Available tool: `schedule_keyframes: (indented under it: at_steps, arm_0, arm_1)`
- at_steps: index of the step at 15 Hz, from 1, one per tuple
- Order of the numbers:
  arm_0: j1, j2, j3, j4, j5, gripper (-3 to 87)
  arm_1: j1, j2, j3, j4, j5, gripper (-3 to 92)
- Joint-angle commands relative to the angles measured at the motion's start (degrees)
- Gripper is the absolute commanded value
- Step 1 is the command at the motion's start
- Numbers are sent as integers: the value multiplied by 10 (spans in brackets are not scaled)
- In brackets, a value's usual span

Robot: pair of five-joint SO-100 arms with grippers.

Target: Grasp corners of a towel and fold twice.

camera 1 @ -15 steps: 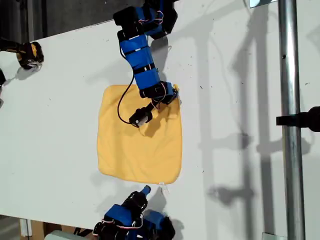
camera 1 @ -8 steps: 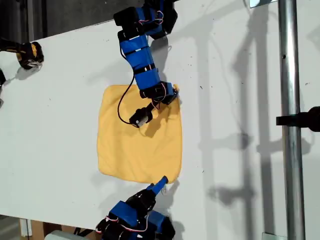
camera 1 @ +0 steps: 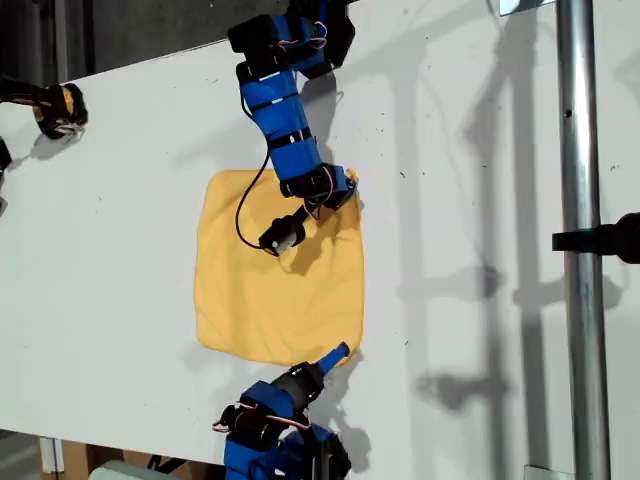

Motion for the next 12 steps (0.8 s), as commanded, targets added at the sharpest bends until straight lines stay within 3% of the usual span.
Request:
schedule_keyframes:
  at_steps: [1,6,12]
  arm_0:
    - [-23,1,70,-66,-7,358]
    - [-48,-7,213,-194,-28,366]
    - [-21,-82,243,-251,-81,365]
  arm_1:
    - [1,9,-32,0,4,-1]
    - [5,18,-47,22,3,-1]
    - [16,27,-55,36,-1,-1]
